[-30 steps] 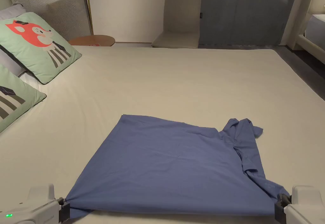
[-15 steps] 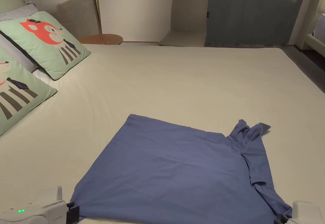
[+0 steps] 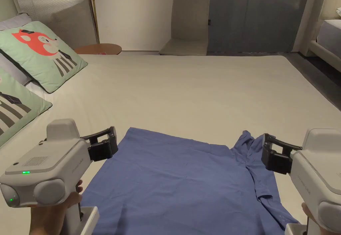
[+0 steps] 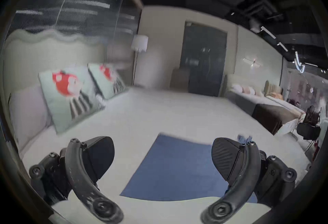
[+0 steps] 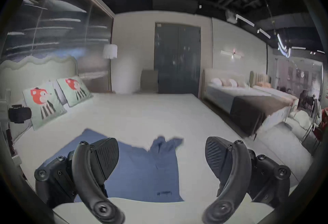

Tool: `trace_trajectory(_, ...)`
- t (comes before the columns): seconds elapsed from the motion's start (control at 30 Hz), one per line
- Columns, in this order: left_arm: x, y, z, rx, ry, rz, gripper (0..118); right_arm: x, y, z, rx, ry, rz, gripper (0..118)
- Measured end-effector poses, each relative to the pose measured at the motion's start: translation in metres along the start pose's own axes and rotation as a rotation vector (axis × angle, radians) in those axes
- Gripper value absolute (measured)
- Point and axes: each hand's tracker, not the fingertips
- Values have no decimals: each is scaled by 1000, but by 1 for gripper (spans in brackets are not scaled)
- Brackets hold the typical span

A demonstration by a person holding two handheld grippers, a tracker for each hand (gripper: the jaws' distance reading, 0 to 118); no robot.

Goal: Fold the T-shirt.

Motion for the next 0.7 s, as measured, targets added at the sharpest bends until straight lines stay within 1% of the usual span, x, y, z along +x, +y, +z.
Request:
trace_trajectory(0.1, 19, 10, -1, 57, -8, -49, 108, -9, 10, 1, 66, -31, 26, 103)
trace_trajectory(0.13, 23, 11, -1, 65, -19, -61, 106, -10, 12, 2, 78, -36, 33, 103)
trace_trajectory(0.17, 28, 11, 0, 77, -37, -70, 99, -12, 13, 2, 90, -43, 37, 102)
trace_trajectory(0.2, 32, 11, -1, 79, -45, -79, 76, -13, 11, -1, 103, -46, 38, 94)
trace_trajectory(0.23, 30, 9, -8, 71, -48, -76, 52, -13, 11, -1, 117, -51, 37, 81)
trace_trajectory(0.27, 32, 7, -12, 66, -49, -77, 18, -14, 12, -1, 128, -62, 36, 62)
trace_trajectory(0.3, 31, 6, -15, 53, -55, -76, 1, -15, 11, -4, 127, -67, 38, 27)
trace_trajectory(0.33, 31, 5, -19, 39, -92, -58, 0, -18, 13, 2, 129, -67, 40, 3)
trace_trajectory(0.37, 28, 3, -25, 14, -109, -39, 0, -18, 12, -1, 134, -68, 42, 1)
trace_trajectory(0.57, 24, 0, -58, -31, -94, -64, 0, -13, 10, -23, 122, -71, 49, 1)
trace_trajectory(0.63, 23, 1, -75, -81, -92, -72, 0, -10, 7, -33, 115, -72, 51, 1)
trace_trajectory(0.7, 19, 4, -104, -169, -103, -77, 0, -9, 6, -45, 103, -68, 54, 1)
